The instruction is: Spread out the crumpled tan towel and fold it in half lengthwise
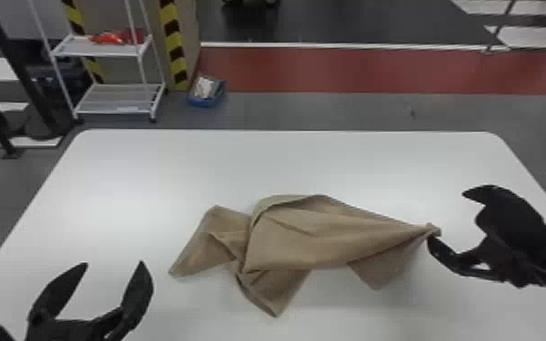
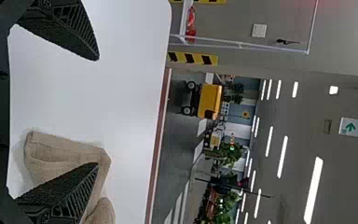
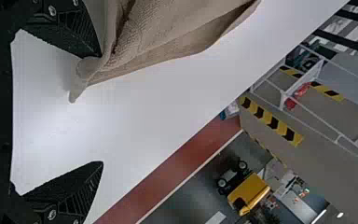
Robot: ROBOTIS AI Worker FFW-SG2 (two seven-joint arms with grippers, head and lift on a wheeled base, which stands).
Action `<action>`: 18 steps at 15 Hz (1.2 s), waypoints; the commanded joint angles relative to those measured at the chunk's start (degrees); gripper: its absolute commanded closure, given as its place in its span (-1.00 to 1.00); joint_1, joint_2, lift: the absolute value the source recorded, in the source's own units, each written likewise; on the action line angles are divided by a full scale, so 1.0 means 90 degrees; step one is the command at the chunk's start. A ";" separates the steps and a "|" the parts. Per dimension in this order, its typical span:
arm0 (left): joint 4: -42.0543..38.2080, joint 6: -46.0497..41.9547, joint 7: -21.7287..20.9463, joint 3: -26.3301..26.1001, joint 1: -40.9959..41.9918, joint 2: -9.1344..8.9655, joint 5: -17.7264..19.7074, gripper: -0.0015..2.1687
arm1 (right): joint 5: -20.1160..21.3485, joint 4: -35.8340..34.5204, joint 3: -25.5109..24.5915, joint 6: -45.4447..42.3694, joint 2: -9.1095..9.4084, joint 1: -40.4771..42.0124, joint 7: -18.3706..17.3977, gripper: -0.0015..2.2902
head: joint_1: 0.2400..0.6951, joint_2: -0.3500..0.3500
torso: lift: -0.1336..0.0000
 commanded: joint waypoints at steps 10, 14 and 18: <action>-0.0049 0.0011 0.0000 0.0018 0.0012 0.0023 0.0013 -0.93 | 0.0280 0.0743 0.0505 0.1909 -0.0103 -0.1312 0.0468 -0.81 | 1.00 -0.45 | -0.84; 0.0019 0.0011 0.0000 0.0028 -0.0046 0.0013 0.0023 -0.93 | 0.0299 -0.0781 0.1433 0.4370 -0.0113 -0.0736 0.0946 -0.75 | 1.00 -0.11 | -0.84; 0.0117 0.0011 0.0000 0.0028 -0.0144 0.0023 0.0043 -0.93 | 0.0856 -0.1367 0.2546 0.6713 -0.0464 -0.0696 0.1112 -0.75 | 1.00 0.00 | -0.84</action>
